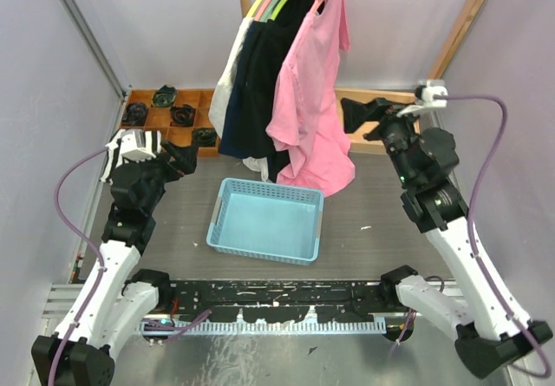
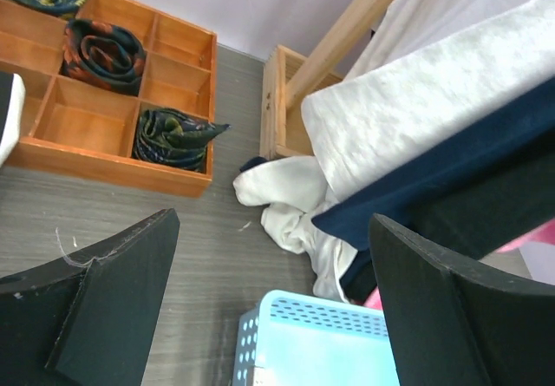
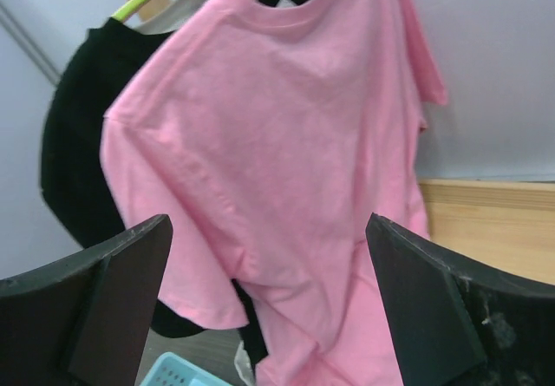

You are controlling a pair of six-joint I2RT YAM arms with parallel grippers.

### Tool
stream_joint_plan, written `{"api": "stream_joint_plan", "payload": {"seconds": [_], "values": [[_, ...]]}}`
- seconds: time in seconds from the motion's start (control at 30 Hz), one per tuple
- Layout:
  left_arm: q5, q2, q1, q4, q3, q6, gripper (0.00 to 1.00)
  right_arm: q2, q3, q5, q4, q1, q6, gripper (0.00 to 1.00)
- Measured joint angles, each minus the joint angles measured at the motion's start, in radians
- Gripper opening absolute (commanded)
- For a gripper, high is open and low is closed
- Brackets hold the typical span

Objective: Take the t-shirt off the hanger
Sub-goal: Pick up the hanger from the clothesline.

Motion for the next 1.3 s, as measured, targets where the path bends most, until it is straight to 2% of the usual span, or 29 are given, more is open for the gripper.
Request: {"api": "stream_joint_plan", "payload": {"seconds": [0.23, 0.47, 0.87, 1.3], "values": [[0.048, -0.050, 0.000, -0.166, 0.065, -0.019, 0.98, 0.224, 0.253, 0.270, -0.091, 0.332, -0.117, 1.00], [0.117, -0.080, -0.004, -0.294, 0.150, -0.016, 0.98, 0.430, 0.455, 0.478, -0.112, 0.497, -0.220, 1.00], [0.183, -0.117, -0.008, -0.383, 0.227, 0.011, 0.98, 0.614, 0.703, 0.607, -0.120, 0.531, -0.341, 0.97], [0.219, -0.110, -0.010, -0.416, 0.256, 0.036, 0.98, 0.815, 0.975, 0.666, -0.209, 0.525, -0.310, 0.91]]}}
